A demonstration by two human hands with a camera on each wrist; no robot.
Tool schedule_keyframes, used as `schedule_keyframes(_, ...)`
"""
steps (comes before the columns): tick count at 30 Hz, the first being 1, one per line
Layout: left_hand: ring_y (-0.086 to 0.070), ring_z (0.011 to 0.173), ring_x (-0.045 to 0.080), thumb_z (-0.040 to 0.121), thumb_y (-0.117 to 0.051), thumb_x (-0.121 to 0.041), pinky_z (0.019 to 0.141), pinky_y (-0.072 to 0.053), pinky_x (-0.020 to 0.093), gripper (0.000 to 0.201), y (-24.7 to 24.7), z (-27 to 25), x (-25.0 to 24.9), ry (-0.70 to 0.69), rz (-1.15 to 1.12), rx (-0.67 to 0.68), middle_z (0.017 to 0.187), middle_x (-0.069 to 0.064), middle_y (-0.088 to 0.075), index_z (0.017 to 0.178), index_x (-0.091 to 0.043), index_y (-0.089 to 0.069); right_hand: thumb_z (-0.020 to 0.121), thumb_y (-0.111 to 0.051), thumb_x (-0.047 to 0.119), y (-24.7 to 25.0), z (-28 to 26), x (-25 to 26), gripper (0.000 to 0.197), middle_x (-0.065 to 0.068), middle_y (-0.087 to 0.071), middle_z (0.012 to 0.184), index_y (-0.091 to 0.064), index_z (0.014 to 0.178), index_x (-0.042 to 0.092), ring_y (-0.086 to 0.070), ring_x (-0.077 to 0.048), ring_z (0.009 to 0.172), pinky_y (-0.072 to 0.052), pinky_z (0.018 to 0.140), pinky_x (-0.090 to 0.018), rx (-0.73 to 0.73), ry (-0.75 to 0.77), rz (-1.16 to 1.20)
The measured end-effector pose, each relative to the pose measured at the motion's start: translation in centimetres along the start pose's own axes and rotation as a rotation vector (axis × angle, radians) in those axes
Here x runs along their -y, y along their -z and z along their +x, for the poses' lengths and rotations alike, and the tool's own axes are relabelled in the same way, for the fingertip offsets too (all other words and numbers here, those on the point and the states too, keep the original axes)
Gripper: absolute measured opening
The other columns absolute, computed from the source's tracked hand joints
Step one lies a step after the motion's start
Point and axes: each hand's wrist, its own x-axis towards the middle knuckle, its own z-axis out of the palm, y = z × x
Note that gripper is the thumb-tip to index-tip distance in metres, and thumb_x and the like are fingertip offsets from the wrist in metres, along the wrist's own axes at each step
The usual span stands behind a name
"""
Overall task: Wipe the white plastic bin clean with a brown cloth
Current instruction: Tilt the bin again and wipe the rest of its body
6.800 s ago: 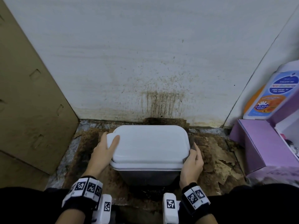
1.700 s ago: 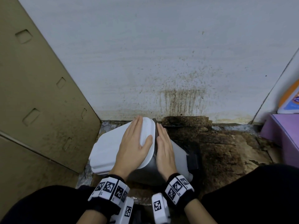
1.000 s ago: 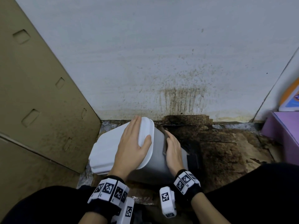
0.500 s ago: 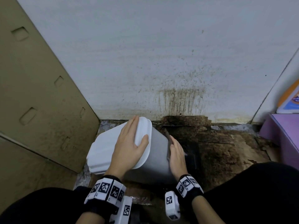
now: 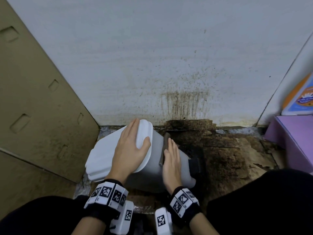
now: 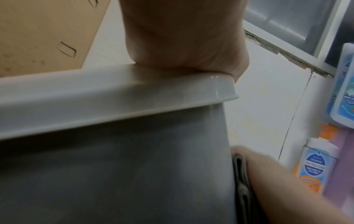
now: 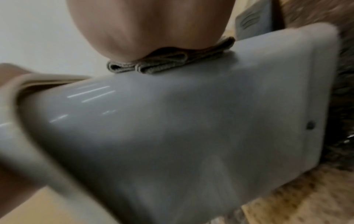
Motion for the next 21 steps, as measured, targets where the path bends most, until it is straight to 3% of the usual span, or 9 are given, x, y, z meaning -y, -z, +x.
schedule_keyframes(4, -0.019, 0.154, 0.007, 0.101, -0.053, -0.038, 0.124, -0.021, 0.033, 0.068, -0.3, 0.2, 0.1, -0.017, 0.007, 0.000, 0.168, -0.012, -0.024, 0.162, -0.025, -0.024, 0.097, -0.009, 0.051, -1.6, -1.9, 3.1, 0.052, 0.034, 0.001, 0.160, -0.011, 0.149, 0.050, 0.004, 0.008, 0.151, 0.003, 0.123, -0.021, 0.023, 0.178, 0.010)
schedule_keyframes(9, -0.020, 0.153, 0.004, 0.101, -0.053, -0.039, 0.125, -0.022, 0.032, 0.068, -0.6, 0.1, -0.1, -0.025, -0.010, -0.009, 0.167, -0.014, -0.024, 0.162, -0.027, -0.025, 0.104, -0.011, 0.046, -1.2, -2.7, 1.9, 0.056, 0.019, -0.013, 0.167, -0.020, 0.158, 0.035, -0.006, -0.001, 0.154, -0.006, 0.124, -0.023, -0.053, 0.312, -0.092)
schedule_keyframes(12, -0.018, 0.154, 0.003, 0.101, -0.053, -0.041, 0.124, -0.020, 0.028, 0.069, -0.9, 0.0, -0.4, -0.046, -0.002, -0.003, 0.167, -0.015, -0.023, 0.162, -0.027, -0.025, 0.107, -0.015, 0.040, -0.5, -2.4, -0.5, 0.053, 0.016, -0.021, 0.166, -0.024, 0.158, 0.033, -0.016, -0.006, 0.154, -0.014, 0.124, -0.026, -0.096, 0.348, -0.124)
schedule_keyframes(17, -0.017, 0.153, 0.001, 0.100, -0.053, -0.042, 0.124, -0.023, 0.032, 0.069, -1.1, 0.1, -0.6, -0.027, -0.012, -0.005, 0.167, -0.018, -0.023, 0.161, -0.028, -0.026, 0.106, -0.016, 0.041, 1.3, -2.5, -6.3, 0.049, 0.015, -0.027, 0.164, -0.028, 0.154, 0.037, -0.021, -0.003, 0.152, -0.020, 0.125, -0.032, -0.166, 0.194, -0.123)
schedule_keyframes(21, -0.018, 0.153, 0.001, 0.100, -0.053, -0.042, 0.121, -0.023, 0.030, 0.067, -0.7, 0.0, -0.5, -0.023, -0.027, -0.009, 0.166, -0.019, -0.024, 0.161, -0.031, -0.026, 0.101, -0.010, 0.048, 2.0, -2.8, -8.8, 0.051, 0.020, -0.019, 0.162, -0.017, 0.151, 0.044, -0.015, -0.005, 0.154, -0.006, 0.122, -0.017, -0.172, 0.014, -0.148)
